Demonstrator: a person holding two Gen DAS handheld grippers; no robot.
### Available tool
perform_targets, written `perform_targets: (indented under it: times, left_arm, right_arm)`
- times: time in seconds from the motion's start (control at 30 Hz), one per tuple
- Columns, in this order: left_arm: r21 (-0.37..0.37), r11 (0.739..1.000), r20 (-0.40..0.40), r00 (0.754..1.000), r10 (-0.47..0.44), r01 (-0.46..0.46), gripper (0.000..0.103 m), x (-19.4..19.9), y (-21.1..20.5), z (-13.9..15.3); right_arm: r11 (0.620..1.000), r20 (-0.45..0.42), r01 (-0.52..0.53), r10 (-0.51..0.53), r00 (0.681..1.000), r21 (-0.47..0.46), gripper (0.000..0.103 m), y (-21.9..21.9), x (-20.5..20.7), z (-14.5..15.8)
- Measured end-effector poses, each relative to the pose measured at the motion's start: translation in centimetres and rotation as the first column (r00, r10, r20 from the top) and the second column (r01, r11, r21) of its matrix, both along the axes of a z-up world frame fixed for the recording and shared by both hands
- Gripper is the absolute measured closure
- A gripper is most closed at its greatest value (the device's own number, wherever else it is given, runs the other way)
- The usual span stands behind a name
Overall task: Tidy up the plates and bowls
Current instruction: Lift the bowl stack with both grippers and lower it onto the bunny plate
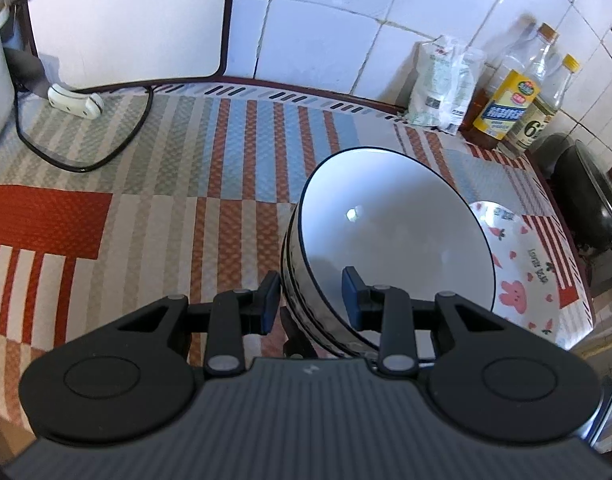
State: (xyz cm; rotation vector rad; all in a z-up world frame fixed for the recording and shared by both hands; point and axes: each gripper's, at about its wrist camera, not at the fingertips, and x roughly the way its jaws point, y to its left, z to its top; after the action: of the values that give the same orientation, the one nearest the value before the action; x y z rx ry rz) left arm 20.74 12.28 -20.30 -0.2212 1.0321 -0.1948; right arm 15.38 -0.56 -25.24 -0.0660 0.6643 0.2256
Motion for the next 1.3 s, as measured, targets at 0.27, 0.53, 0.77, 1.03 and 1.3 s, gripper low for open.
perform_targets:
  times: [0.27, 0.53, 0.77, 1.03, 1.3]
  left_arm:
    - [0.039, 0.999, 0.028, 0.999, -0.018, 0.017, 0.072, -3.8, -3.8, 3.7]
    - [0.020, 0.997, 0.048, 0.996, -0.069, 0.068, 0.072, -6.2, -8.7, 5.5]
    - [-0.024, 0.995, 0.042, 0.995, -0.096, 0.097, 0.072, -5.7, -12.4, 4.2]
    - [-0.019, 0.992, 0.017, 0.993, -0.121, 0.121, 0.072, -3.6, -15.4, 2.7]
    - [-0.009, 0.990, 0.000, 0.990, -0.143, 0.143, 0.072, -1.4, -17.2, 2.3]
  right_arm:
    - [1.000, -0.014, 0.005, -0.004, 1.000, 0.027, 0.007, -2.9, -2.7, 3.6]
    - [1.000, -0.013, 0.019, -0.019, 1.000, -0.008, 0.007, -7.5, -4.9, 5.9]
    - [0.996, -0.003, 0.052, -0.053, 0.999, -0.066, 0.007, -11.1, -5.1, 5.1]
    - [0.997, -0.024, 0.044, -0.046, 0.999, -0.068, 0.007, -14.0, -3.3, 3.2]
    - [0.997, -0.046, 0.057, -0.059, 0.997, -0.053, 0.007, -15.8, -1.4, 2.4]
